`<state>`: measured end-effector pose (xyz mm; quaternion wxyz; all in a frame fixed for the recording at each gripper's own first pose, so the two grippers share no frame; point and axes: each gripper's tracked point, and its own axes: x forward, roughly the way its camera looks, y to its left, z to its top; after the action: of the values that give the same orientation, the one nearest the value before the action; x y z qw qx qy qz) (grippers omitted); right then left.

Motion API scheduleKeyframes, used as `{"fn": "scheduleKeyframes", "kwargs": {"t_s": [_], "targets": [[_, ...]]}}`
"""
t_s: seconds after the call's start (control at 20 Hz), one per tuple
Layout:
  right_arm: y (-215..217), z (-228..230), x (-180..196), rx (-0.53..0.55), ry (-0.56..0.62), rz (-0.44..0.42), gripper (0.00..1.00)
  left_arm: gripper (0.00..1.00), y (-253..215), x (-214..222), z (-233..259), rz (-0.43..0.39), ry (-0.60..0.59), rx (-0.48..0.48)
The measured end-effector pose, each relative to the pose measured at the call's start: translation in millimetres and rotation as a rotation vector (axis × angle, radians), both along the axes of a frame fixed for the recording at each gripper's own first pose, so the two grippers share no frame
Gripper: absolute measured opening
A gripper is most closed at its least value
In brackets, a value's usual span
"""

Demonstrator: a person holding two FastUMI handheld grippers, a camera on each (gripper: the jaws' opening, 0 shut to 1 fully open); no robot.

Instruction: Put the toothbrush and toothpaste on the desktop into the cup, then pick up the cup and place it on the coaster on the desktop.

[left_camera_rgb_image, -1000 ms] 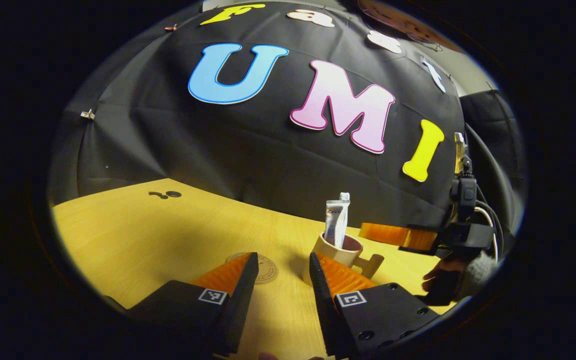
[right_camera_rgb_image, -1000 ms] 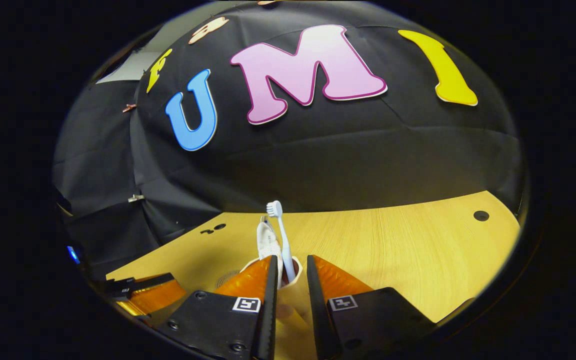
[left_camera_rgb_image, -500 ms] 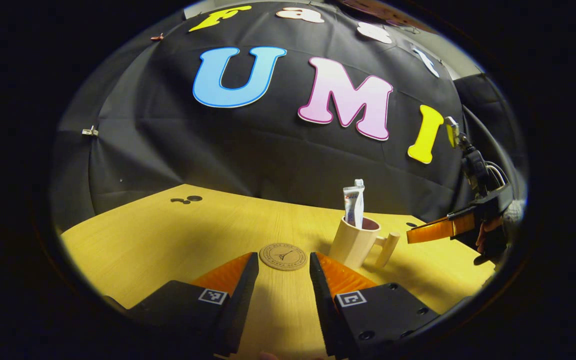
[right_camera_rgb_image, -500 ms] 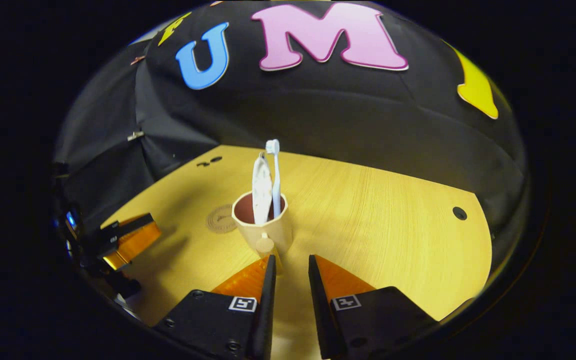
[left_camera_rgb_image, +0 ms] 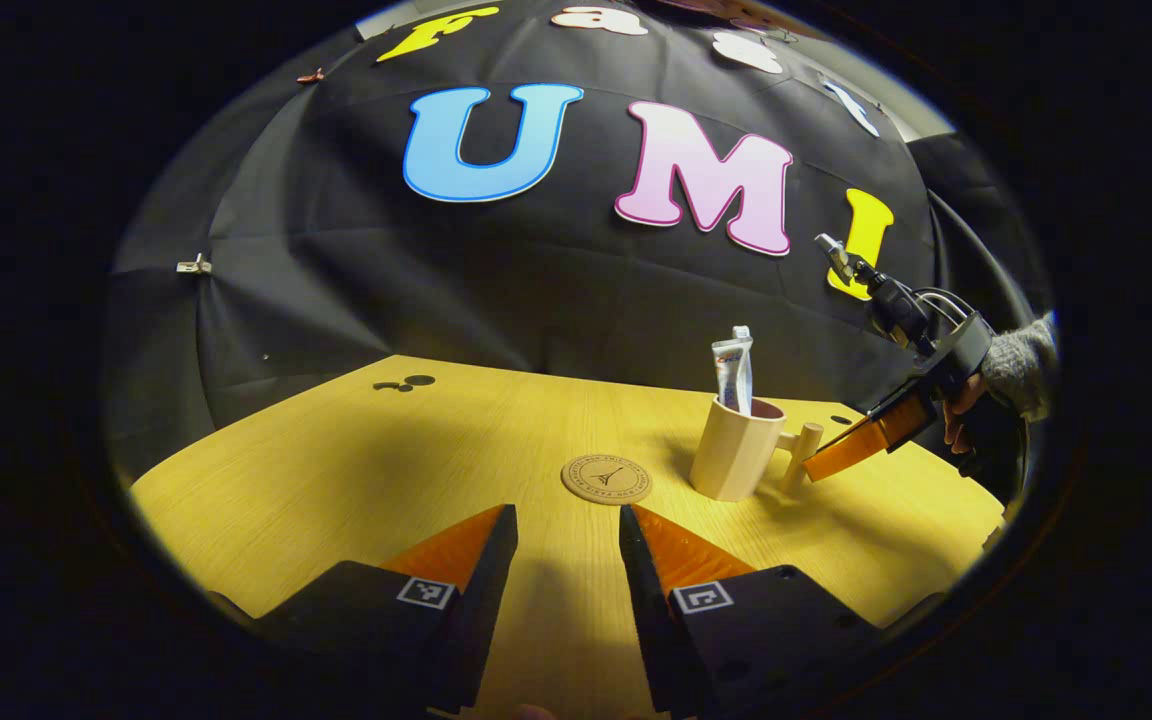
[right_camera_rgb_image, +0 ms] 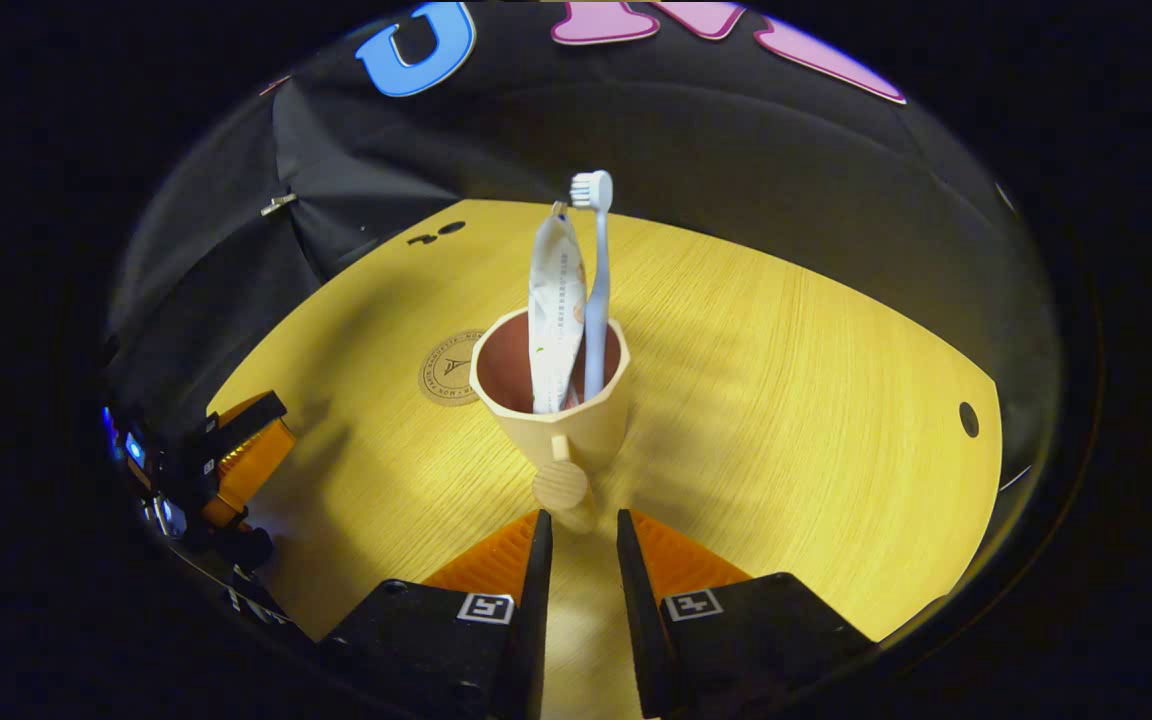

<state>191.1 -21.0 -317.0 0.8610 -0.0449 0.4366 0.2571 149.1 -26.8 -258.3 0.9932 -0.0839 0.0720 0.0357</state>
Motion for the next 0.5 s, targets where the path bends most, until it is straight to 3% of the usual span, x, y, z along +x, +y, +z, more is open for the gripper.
{"fn": "scheduleKeyframes", "kwargs": {"t_s": [0.5], "targets": [[26,-25,26,-0.176,0.096,0.099,0.39,0.65,36,-2,-11,0.060,0.025,0.001]]}}
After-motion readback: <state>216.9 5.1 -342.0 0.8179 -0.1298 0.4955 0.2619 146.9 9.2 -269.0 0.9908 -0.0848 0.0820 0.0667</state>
